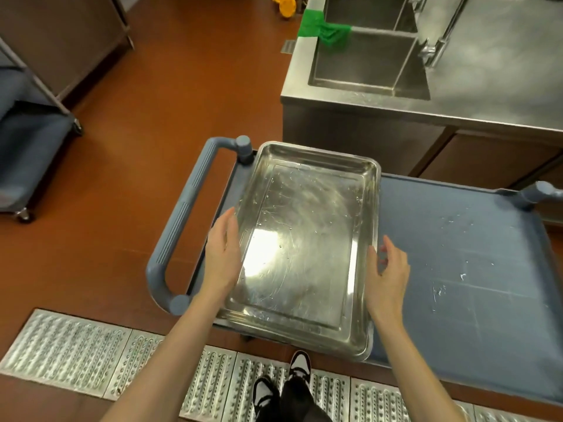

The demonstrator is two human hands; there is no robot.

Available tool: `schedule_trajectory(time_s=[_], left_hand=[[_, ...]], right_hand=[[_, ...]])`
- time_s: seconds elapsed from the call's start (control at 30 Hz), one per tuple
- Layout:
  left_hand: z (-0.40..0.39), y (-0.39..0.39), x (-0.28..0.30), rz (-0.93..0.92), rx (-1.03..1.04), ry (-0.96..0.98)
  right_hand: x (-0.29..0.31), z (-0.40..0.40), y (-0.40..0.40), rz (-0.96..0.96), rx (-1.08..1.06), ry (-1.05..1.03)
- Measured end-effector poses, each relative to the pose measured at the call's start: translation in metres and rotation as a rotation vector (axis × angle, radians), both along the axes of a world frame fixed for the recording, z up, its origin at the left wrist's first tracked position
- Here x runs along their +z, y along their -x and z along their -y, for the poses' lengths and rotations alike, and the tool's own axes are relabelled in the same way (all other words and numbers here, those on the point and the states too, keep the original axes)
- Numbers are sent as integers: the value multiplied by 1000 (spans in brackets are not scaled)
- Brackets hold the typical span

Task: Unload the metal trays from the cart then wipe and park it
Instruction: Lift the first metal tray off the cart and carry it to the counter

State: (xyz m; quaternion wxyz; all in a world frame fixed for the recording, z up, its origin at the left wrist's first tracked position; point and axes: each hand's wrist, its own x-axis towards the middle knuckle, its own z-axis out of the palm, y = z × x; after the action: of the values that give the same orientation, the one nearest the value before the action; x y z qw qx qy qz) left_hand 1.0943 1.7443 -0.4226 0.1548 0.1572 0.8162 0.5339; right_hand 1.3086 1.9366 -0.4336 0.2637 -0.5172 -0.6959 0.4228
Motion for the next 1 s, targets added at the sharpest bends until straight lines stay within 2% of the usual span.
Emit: schedule_trajectory(time_s=[0.13,0.3,0.5,0.77,0.9,1.0], left_hand=[[10,5,-23,-20,77,139],[17,10,-36,-67,188,367],[17,11,-32,-163,173,447],[11,22,-19,-99,66,631],[10,24,-17,-47,36,634],[15,20,-20,-37,38,539]], right_hand=[[-17,-1,1,179,3,-30],[-24,-2,-5,228,-41,-16],[-25,-6,-13,372,-18,13],[-14,-4,-10,501,98,-75],[-12,-4,-10,498,106,-65],[-11,-2,-8,488,87,-41]])
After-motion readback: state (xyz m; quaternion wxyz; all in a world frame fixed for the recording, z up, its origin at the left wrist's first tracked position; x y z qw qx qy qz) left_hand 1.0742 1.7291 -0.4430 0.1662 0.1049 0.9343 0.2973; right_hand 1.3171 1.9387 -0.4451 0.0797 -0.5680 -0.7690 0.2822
